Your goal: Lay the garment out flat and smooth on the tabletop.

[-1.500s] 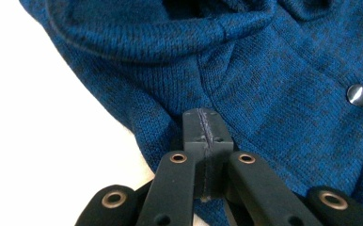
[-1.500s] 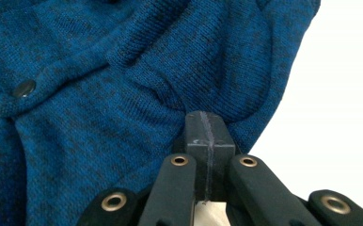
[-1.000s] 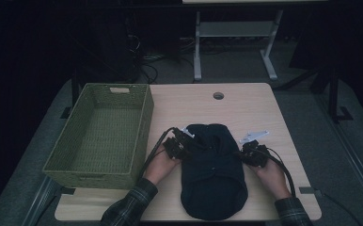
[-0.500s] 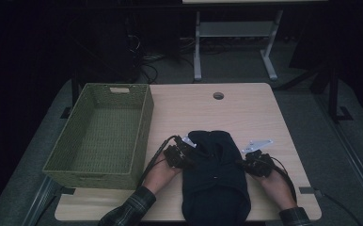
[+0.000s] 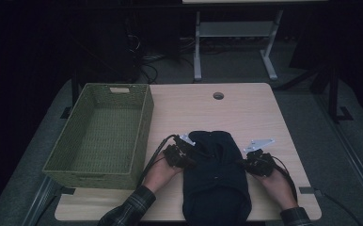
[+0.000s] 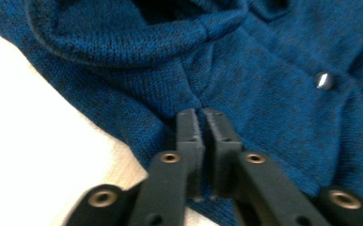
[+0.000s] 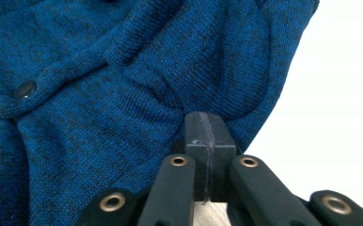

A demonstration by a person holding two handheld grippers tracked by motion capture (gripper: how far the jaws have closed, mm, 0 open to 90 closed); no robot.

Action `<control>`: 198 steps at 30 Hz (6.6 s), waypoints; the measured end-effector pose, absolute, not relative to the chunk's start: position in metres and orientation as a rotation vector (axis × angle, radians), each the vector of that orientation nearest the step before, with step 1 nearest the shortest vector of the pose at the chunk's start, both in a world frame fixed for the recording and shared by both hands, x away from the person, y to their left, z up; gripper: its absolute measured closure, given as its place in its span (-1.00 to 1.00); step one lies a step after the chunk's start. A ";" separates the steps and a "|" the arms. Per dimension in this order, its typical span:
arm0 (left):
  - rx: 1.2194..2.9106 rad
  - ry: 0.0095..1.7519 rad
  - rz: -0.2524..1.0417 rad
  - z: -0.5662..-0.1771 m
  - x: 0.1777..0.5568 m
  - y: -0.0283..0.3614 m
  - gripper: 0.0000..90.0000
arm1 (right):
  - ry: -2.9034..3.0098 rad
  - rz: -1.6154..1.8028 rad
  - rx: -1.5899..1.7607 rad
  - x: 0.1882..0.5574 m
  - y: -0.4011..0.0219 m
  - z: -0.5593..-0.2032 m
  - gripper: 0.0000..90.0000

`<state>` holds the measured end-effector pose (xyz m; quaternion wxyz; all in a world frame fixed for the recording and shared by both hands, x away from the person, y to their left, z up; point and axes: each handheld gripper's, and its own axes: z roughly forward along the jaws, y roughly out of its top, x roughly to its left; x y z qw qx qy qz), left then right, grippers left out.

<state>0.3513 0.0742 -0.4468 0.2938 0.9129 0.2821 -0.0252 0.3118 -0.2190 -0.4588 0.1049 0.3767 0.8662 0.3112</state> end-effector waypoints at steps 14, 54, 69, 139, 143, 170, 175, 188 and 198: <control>2.391 0.709 0.037 -0.397 0.359 0.087 0.19 | 2.566 1.021 1.061 0.324 -0.221 -0.434 0.25; 2.499 0.852 0.124 -0.447 0.460 0.061 0.26 | 2.482 1.076 1.161 0.423 -0.214 -0.423 0.12; 2.481 0.827 0.074 -0.449 0.461 0.065 0.44 | 2.585 1.015 1.163 0.441 -0.211 -0.463 0.16; 2.136 0.678 0.436 -0.334 0.403 0.086 0.81 | 2.254 1.212 0.907 0.387 -0.208 -0.345 0.87; 2.133 0.665 0.404 -0.340 0.389 0.091 0.81 | 2.269 1.216 0.875 0.370 -0.206 -0.352 0.87; 2.086 0.592 0.409 -0.321 0.362 0.100 0.77 | 2.211 1.254 0.807 0.342 -0.205 -0.333 0.84; 2.092 0.576 0.357 -0.337 0.345 0.103 0.75 | 2.236 1.278 0.820 0.324 -0.209 -0.350 0.81; 2.155 0.562 0.274 -0.361 0.321 0.103 0.74 | 2.307 1.303 0.850 0.297 -0.211 -0.378 0.78; 2.126 0.566 0.170 -0.376 0.315 0.108 0.74 | 2.362 1.325 0.886 0.286 -0.214 -0.397 0.77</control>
